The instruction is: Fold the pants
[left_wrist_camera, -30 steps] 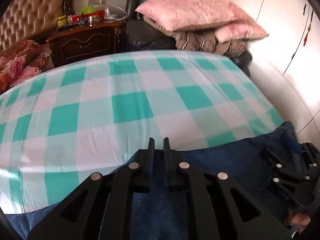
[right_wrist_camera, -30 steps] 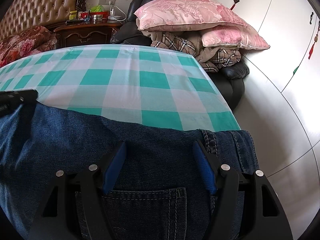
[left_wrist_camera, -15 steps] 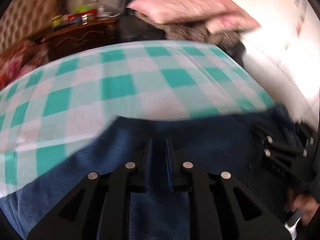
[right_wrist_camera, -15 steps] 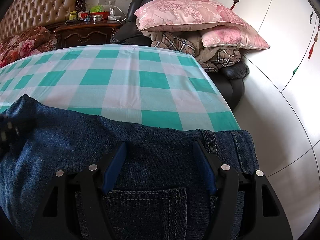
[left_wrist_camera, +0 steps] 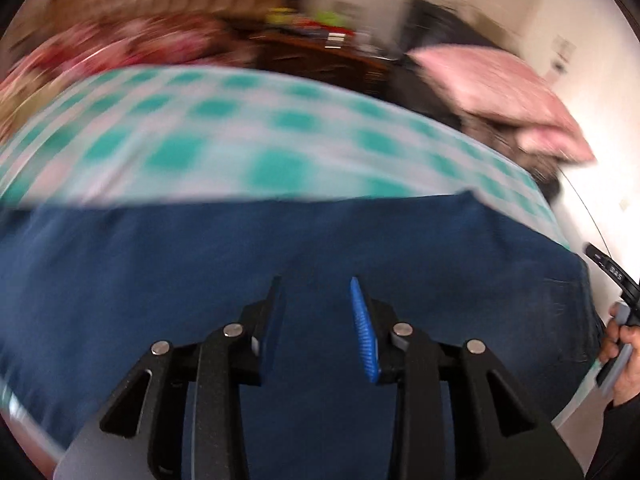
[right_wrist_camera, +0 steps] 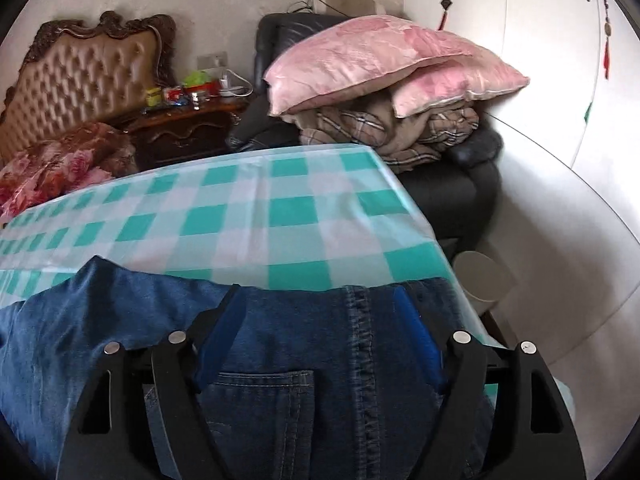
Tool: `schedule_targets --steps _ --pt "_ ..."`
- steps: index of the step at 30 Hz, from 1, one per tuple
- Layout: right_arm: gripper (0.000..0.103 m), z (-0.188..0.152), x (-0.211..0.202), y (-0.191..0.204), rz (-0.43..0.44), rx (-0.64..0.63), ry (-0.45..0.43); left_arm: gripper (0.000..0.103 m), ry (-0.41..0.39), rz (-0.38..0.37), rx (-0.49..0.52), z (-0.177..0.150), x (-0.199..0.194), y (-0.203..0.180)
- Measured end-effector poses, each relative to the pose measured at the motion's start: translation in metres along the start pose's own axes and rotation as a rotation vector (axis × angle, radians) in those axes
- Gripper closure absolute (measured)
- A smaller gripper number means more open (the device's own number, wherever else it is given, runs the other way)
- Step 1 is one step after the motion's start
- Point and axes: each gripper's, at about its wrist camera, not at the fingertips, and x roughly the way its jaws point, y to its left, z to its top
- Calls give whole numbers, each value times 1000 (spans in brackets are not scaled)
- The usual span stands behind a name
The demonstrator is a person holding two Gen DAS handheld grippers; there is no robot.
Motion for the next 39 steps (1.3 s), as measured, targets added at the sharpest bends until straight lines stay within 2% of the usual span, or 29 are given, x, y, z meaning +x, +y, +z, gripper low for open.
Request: schedule_targets --steps 3,4,5,6,7,9,11,14,16,17,18,20,21,22,23,26,28,30,32,33,34,35,36,38,39 --pt "31 -2 36 -14 -107 -1 145 69 -14 115 -80 -18 -26 61" --pt "28 -4 44 -19 -97 14 172 69 -17 149 -112 -24 -35 81" --pt "28 -4 48 -24 -70 27 168 69 -23 179 -143 -27 -44 101" --pt "22 -4 48 -24 -80 19 167 69 -38 214 -179 -33 -56 125" --pt "21 -4 48 -22 -97 3 163 69 -51 240 -201 -36 -65 142" --pt "21 -3 45 -19 -116 7 159 69 -81 308 -235 -39 -82 182" --pt "21 -3 36 -24 -150 68 149 69 -119 366 -285 -36 -93 227" --pt "20 -4 5 -27 -185 130 99 69 -141 394 -319 -23 -97 281" --pt "19 -7 -19 -21 -167 116 61 70 -125 416 -345 -15 -95 325" --pt "19 -12 -35 -16 -144 98 46 90 -122 414 -352 -13 -97 343" --pt "18 -17 -46 -14 -132 89 35 99 -125 413 -362 -11 -101 354" --pt "17 -29 -67 -13 -117 76 20 96 -157 416 -360 -4 -111 364" --pt "17 -35 -73 -14 -119 81 26 78 -171 473 -337 1 -115 363" --pt "17 -42 -76 -16 -123 94 48 71 -182 497 -321 5 -118 359" --pt "17 -48 -75 -17 -113 103 76 68 -204 468 -299 11 -120 357" --pt "18 -62 -70 -16 -110 101 131 67 -196 396 -182 29 -111 334" --pt "18 -70 -67 -13 -95 85 142 66 -156 355 -86 45 -91 319" --pt "18 -76 -61 -9 -97 68 164 66 -104 327 -82 56 -67 322" --pt "18 -83 -53 -9 -96 62 196 66 -65 348 -110 58 -51 335" --pt "18 -86 -49 -9 -109 57 206 74 -50 367 -117 59 -45 343" --pt "18 -90 -44 -11 -134 51 220 74 -58 383 -115 60 -46 346" --pt "18 -93 -43 -12 -132 54 219 72 -57 443 -116 62 -47 349" --pt "18 -95 -43 -14 -121 62 215 62 -52 486 -129 62 -48 352" --pt "18 -97 -42 -16 -116 68 214 62 -81 531 -192 58 -60 355" --pt "18 -97 -42 -15 -118 63 213 62 -100 526 -208 56 -68 351"
